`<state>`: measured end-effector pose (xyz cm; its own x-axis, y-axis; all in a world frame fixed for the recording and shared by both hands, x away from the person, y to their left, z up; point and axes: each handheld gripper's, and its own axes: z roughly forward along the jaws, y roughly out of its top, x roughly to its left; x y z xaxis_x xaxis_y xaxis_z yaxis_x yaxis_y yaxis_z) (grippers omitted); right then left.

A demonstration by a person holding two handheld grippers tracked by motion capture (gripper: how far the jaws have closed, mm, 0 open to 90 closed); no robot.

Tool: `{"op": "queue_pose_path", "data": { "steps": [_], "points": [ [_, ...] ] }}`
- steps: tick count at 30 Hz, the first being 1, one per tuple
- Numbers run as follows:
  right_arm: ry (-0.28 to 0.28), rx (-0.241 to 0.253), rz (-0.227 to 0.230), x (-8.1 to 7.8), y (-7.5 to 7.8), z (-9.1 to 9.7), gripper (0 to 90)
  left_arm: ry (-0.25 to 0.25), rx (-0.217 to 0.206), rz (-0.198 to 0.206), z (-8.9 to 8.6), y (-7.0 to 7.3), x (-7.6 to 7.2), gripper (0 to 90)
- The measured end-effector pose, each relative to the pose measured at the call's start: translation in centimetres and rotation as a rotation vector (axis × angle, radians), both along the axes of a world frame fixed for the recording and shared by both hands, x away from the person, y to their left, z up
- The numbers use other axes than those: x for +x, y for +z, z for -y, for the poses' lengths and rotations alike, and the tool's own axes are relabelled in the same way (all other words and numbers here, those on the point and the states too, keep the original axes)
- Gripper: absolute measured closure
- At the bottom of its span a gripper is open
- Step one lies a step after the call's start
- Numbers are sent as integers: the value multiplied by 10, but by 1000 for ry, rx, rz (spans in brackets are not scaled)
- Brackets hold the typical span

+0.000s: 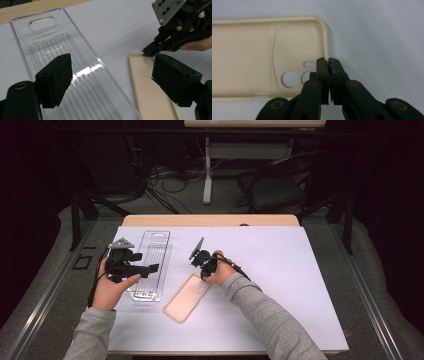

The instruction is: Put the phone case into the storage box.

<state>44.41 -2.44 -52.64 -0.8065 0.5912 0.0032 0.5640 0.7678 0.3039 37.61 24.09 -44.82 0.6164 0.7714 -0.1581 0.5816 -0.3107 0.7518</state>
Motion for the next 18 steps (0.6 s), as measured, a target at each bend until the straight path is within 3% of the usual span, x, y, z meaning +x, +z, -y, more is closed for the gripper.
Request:
{"op": "queue_pose_path", "data": {
  "steps": [18],
  "points": [
    [-25, 74, 32, -8, 12, 15, 880, 5, -4, -1, 0, 0, 0, 166]
  ]
}}
